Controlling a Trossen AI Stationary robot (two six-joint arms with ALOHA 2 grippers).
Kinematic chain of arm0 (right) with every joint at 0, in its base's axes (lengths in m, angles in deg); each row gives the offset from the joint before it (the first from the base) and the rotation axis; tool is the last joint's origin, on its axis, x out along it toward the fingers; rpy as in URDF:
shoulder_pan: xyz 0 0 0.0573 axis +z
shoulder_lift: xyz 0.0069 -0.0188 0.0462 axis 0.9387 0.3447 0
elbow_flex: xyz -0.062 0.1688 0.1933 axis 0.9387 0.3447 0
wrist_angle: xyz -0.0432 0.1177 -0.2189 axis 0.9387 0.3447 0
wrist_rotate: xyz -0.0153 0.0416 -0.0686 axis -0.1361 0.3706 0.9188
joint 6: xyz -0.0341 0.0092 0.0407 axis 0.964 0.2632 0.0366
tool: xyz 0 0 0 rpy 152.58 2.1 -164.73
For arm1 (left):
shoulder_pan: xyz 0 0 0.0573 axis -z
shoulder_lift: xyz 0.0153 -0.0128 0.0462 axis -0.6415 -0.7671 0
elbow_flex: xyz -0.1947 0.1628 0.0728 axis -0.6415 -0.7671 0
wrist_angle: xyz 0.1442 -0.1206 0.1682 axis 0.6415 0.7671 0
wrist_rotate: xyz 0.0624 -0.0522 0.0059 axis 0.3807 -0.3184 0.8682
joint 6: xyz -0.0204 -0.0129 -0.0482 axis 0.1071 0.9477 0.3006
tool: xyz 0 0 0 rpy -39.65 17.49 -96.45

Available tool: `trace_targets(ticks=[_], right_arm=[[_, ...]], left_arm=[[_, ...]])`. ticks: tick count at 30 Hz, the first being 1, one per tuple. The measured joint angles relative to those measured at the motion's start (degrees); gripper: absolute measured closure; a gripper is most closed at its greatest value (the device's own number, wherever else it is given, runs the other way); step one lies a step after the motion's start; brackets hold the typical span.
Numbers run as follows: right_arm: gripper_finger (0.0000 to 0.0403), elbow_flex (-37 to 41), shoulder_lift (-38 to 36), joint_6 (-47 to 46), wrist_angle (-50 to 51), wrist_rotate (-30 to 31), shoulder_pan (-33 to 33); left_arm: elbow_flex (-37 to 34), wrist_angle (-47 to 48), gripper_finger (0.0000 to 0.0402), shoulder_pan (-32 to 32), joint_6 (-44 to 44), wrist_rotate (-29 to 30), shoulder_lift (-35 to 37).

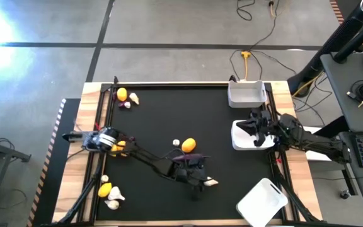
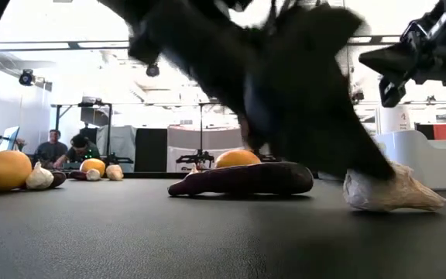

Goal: Sort produce into baskets
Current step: Put the garlic into the top white bin

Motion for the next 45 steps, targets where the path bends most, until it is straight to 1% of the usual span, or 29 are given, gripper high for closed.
trace_targets(ticks=[2, 5, 8, 9, 12, 14, 16, 18, 22, 25, 27, 28, 34, 37, 40, 41, 43, 45], right_arm=[[0.0393, -0.2, 0.2, -4.0, -1.9, 0.0, 0.0], [0.0393, -0.9, 0.3, -5.0, -4.9, 0.0, 0.0], [0.0393, -1.4, 0.3, -8.3, -11.5, -0.1, 0.3], [0.0393, -1.4, 0.6, -8.9, -14.5, -1.0, 0.7], [0.0393, -2.5, 3.1, -8.1, -20.2, -7.7, 3.6], [0.0393, -3.8, 5.6, -6.9, -19.7, -8.1, 7.1], [0.0393, -5.0, 10.0, -4.8, -19.5, -6.2, 11.4], [0.0393, -6.2, 15.5, -2.5, -18.7, -3.1, 16.2], [0.0393, -10.4, 29.4, 2.4, -16.5, 4.0, 26.0], [0.0393, -15.4, 40.5, 5.4, -14.9, 6.1, 32.7], [0.0393, -19.9, 47.4, 7.3, -10.0, 6.2, 36.5], [0.0393, -22.4, 50.8, 7.9, -5.8, 6.5, 38.2], [0.0388, -39.2, 70.4, 6.8, 19.9, 13.1, 46.9], [0.0375, -47.4, 78.7, 6.1, 29.0, 14.1, 49.9], [0.0347, -55.1, 85.5, 6.0, 37.4, 14.1, 52.1], [0.0334, -57.5, 87.9, 6.0, 40.8, 14.0, 52.6], [0.0304, -62.7, 92.2, 5.0, 47.2, 14.6, 52.9], [0.0270, -67.7, 95.6, 3.0, 52.7, 17.7, 53.2]], left_arm=[[0.0, 2.0, 0.0142, 0.1, -1.5, 0.8, 3.6], [-1.3, 2.7, 0.0149, 0.5, -2.1, 2.5, 8.2], [-3.6, 3.0, 0.0157, 1.0, -4.2, 2.6, 12.7], [-4.5, 2.3, 0.0159, 1.3, -4.7, 2.6, 14.3], [-7.3, -0.6, 0.0165, 2.0, -5.1, 2.7, 18.5], [-9.2, -2.6, 0.0168, 2.3, -5.5, 2.6, 20.4], [-10.5, -3.5, 0.0170, 2.3, -6.6, 2.7, 22.0], [-11.4, -6.2, 0.0171, 2.3, -9.0, 4.2, 23.7], [-12.9, -8.8, 0.0171, 2.1, -13.1, 11.3, 25.7], [-13.1, -8.4, 0.0171, 2.0, -13.3, 14.7, 25.8], [-12.9, -8.5, 0.0171, 1.9, -13.6, 15.3, 25.9], [-12.8, -8.5, 0.0171, 1.9, -14.0, 15.5, 26.0], [-11.1, -6.3, 0.0171, 1.9, -16.2, 18.9, 26.8], [-10.6, -6.3, 0.0171, 2.1, -16.4, 19.2, 27.1], [-10.6, -2.6, 0.0171, 2.7, -17.7, 19.3, 27.8], [-10.6, -0.3, 0.0171, 3.0, -18.3, 20.4, 28.5], [-10.4, 4.6, 0.0171, 3.9, -17.6, 24.7, 30.4], [-10.3, 6.8, 0.0171, 5.1, -15.3, 29.3, 32.3]])
